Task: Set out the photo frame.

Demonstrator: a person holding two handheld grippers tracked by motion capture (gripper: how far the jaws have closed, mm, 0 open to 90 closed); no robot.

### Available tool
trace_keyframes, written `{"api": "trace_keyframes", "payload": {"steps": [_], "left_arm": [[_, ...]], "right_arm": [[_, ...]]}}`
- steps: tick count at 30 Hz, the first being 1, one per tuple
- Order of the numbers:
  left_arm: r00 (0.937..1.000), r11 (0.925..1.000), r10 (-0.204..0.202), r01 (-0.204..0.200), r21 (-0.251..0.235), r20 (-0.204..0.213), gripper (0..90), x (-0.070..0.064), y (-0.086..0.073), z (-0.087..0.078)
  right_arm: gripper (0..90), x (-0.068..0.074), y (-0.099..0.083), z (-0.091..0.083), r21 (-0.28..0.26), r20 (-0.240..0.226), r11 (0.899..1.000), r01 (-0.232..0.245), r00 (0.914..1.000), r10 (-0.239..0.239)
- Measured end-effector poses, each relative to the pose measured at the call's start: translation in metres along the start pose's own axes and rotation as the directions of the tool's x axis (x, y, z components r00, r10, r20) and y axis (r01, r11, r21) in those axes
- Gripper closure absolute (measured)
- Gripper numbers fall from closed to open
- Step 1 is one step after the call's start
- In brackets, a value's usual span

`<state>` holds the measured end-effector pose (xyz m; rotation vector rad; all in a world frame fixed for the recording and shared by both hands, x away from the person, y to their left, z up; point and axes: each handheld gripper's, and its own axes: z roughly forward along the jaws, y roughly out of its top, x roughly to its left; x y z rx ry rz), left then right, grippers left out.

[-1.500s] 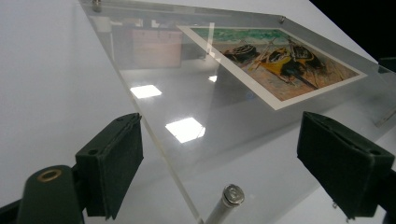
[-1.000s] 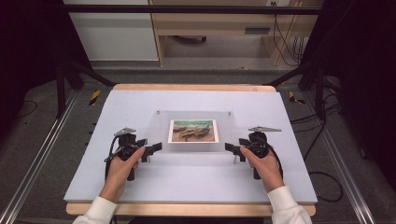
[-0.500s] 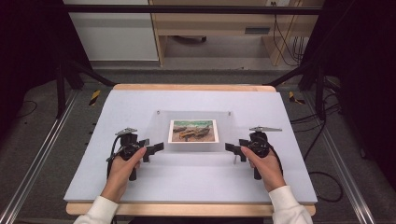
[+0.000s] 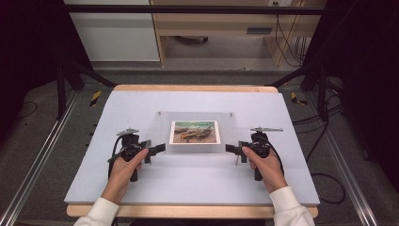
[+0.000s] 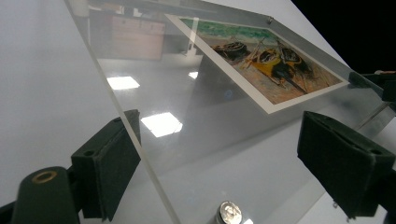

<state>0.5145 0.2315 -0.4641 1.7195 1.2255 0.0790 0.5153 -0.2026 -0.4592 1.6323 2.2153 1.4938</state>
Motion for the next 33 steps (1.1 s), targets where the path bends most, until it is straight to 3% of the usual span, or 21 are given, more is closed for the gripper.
{"api": "trace_keyframes", "payload": {"steps": [16,21,33], "left_arm": [[0.9998,0.9996,-0.021,0.021,0.020,-0.008,19.0,0.001,0.004,-0.002],[0.9992,0.9999,-0.014,0.014,-0.005,-0.036,20.3,0.001,0.008,0.001],[0.9991,0.9996,0.007,-0.008,-0.027,-0.042,23.3,0.000,0.007,0.001]], "right_arm": [[22.2,0.001,0.002,-0.001,0.010,0.018,1.000,0.007,0.9998,-0.007],[23.3,0.001,0.006,0.001,-0.003,0.031,1.000,0.014,0.9994,-0.014],[26.5,-0.001,0.010,0.000,-0.024,0.047,0.999,0.040,0.9981,-0.039]]}}
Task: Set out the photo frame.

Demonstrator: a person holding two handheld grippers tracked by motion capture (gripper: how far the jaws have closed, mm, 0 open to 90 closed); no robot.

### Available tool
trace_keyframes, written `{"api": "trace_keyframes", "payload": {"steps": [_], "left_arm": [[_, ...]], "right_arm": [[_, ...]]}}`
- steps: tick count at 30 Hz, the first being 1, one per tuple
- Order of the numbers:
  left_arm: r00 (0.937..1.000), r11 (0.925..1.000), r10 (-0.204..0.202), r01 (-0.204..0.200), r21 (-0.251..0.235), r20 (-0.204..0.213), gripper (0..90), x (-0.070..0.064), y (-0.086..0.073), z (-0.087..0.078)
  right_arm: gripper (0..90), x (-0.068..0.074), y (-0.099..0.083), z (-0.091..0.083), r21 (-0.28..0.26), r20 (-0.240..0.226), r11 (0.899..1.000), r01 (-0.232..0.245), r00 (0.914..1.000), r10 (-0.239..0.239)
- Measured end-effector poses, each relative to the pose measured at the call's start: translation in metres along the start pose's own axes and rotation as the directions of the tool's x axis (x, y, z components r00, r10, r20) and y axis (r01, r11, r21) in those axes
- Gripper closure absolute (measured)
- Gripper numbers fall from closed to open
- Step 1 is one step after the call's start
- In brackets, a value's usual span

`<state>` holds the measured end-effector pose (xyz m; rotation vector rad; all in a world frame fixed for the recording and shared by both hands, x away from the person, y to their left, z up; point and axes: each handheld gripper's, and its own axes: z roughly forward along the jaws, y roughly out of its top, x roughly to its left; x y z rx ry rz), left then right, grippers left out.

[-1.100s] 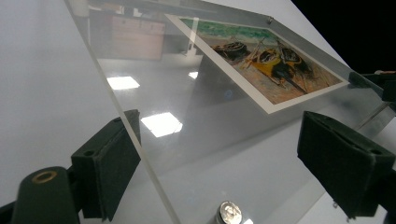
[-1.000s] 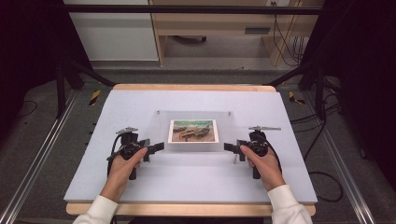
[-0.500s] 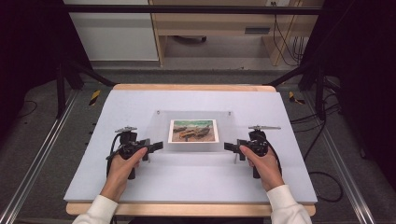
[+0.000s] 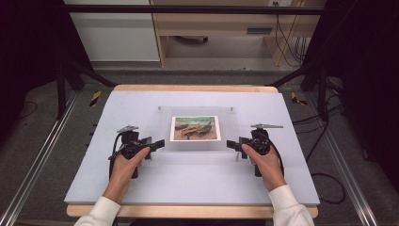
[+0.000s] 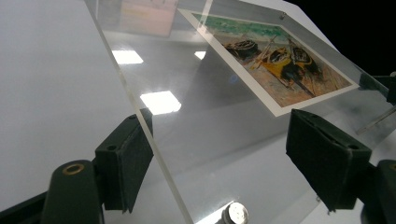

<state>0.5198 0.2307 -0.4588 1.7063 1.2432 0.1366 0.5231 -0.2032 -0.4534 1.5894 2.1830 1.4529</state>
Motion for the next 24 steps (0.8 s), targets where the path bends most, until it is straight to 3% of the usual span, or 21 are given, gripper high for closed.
{"api": "trace_keyframes", "payload": {"steps": [10,24], "left_arm": [[0.9998,0.9995,0.016,-0.016,-0.028,-0.010,27.8,-0.003,-0.005,-0.008],[0.9966,0.9963,0.072,-0.074,-0.043,-0.040,29.8,-0.013,-0.012,-0.019]], "right_arm": [[29.8,0.005,-0.002,-0.005,-0.015,0.010,0.999,0.048,0.9988,-0.048],[35.5,0.012,-0.010,-0.015,-0.047,0.035,0.994,0.102,0.9944,-0.100]]}}
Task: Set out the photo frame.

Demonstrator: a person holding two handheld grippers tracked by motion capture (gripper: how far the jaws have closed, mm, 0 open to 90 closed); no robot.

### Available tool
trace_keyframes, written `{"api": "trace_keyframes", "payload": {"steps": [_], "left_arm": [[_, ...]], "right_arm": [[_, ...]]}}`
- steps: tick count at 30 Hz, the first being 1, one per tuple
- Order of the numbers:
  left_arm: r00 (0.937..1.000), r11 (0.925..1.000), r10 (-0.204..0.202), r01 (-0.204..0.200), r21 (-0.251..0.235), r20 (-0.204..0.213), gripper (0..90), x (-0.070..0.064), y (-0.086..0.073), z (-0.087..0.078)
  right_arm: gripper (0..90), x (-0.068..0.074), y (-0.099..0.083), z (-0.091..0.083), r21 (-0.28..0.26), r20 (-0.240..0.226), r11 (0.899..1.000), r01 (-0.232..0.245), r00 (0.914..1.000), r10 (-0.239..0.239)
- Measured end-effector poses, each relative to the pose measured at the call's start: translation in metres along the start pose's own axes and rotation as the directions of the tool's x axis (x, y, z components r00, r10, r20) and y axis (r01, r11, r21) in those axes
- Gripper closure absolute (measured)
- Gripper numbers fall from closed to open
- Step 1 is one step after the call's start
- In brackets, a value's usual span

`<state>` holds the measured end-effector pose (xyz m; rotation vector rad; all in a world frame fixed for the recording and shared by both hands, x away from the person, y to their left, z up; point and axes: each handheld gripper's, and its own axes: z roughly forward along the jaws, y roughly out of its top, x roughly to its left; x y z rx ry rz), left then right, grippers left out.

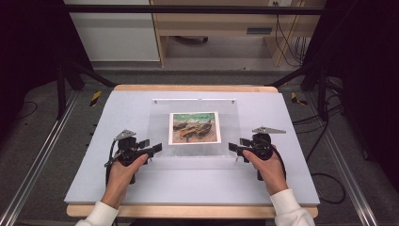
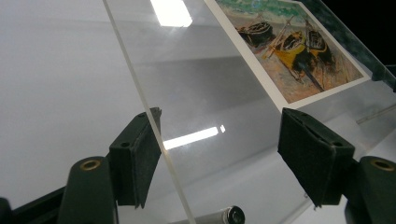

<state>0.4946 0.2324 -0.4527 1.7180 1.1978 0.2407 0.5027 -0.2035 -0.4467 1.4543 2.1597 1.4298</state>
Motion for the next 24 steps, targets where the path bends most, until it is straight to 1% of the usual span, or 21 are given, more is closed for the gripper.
{"api": "trace_keyframes", "payload": {"steps": [2,3,4,7,11,14,18,19,21,24], "left_arm": [[1.0000,1.0000,0.001,-0.001,-0.001,-0.002,29.9,0.000,0.000,0.000],[1.0000,1.0000,0.000,0.000,-0.001,-0.002,30.5,-0.001,0.000,-0.001],[1.0000,1.0000,-0.003,0.003,-0.001,0.000,30.8,0.000,0.000,-0.001],[0.9999,0.9999,-0.015,0.015,-0.004,0.000,32.5,0.000,0.000,-0.002],[0.9999,0.9999,-0.010,0.010,-0.005,-0.003,32.7,-0.001,0.001,-0.001],[1.0000,0.9999,0.000,0.000,-0.012,-0.008,32.8,-0.002,0.003,0.003],[0.9999,0.9997,-0.008,0.008,-0.021,-0.008,33.4,0.000,0.006,0.008],[1.0000,0.9994,-0.007,0.007,-0.033,-0.006,33.4,0.002,0.007,0.012],[1.0000,0.9994,-0.008,0.008,-0.035,-0.004,33.4,0.003,0.008,0.013],[1.0000,0.9993,-0.006,0.006,-0.037,-0.003,33.4,0.002,0.007,0.012]], "right_arm": [[35.6,0.001,0.000,0.000,0.002,0.002,1.000,-0.003,1.0000,0.003],[35.6,0.000,0.000,-0.001,-0.001,0.002,1.000,0.014,0.9999,-0.014],[36.0,0.001,0.000,-0.001,0.001,0.001,1.000,0.008,1.0000,-0.008],[36.2,0.001,0.000,-0.002,0.002,0.001,1.000,0.009,1.0000,-0.009],[36.7,0.001,0.001,-0.002,0.002,0.010,1.000,0.019,0.9998,-0.019],[37.7,-0.001,0.003,-0.002,-0.006,0.017,1.000,0.013,0.9998,-0.013],[37.8,-0.007,0.007,0.002,-0.018,0.026,1.000,0.005,0.9997,-0.005],[37.8,-0.008,0.009,0.003,-0.023,0.029,1.000,0.006,0.9996,-0.005],[37.8,-0.009,0.010,0.004,-0.025,0.033,1.000,-0.003,0.9995,0.004],[37.8,-0.010,0.009,0.004,-0.027,0.031,1.000,0.003,0.9995,-0.002]]}}
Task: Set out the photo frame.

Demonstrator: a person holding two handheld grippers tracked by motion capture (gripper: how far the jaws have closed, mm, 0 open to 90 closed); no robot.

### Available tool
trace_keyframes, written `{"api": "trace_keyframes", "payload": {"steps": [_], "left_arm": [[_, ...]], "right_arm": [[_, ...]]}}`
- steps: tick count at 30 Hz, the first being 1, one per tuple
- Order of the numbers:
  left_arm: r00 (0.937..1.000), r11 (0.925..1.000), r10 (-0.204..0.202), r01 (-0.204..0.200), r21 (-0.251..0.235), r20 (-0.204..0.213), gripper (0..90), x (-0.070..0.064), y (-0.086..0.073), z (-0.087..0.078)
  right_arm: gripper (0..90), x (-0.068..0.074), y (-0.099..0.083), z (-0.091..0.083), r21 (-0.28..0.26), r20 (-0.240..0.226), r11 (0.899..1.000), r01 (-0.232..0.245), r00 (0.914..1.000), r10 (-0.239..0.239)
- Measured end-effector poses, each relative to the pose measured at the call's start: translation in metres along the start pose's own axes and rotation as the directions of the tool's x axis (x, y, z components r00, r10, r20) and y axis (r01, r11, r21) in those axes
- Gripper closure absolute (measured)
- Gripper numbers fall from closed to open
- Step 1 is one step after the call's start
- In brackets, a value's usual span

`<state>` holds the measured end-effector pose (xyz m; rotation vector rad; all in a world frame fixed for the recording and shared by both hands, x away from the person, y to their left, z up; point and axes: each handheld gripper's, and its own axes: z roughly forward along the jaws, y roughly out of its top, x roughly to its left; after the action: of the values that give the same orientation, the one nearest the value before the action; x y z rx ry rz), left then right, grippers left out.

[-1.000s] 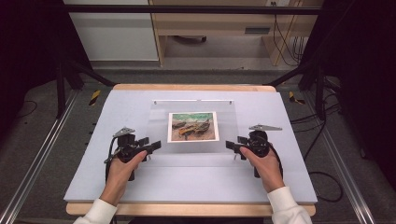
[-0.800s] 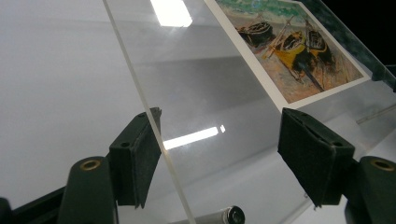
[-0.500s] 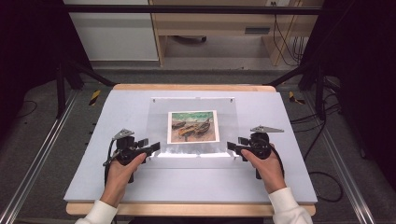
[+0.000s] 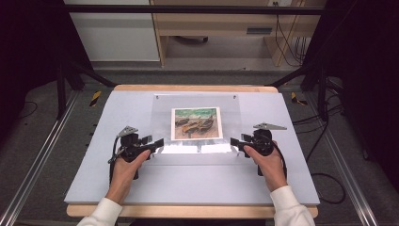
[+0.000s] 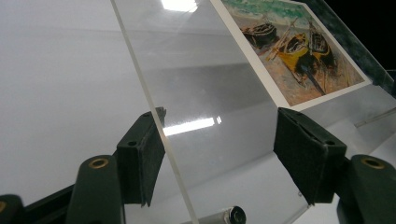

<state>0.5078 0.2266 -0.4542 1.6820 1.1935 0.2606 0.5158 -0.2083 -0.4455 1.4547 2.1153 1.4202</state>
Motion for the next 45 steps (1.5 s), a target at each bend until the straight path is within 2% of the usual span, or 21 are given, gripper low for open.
{"api": "trace_keyframes", "payload": {"steps": [45], "left_arm": [[0.9990,0.9990,0.044,-0.044,-0.002,-0.003,39.0,-0.006,-0.008,-0.014]], "right_arm": [[40.3,0.012,-0.008,-0.010,-0.010,0.037,0.997,0.071,0.9968,-0.071]]}}
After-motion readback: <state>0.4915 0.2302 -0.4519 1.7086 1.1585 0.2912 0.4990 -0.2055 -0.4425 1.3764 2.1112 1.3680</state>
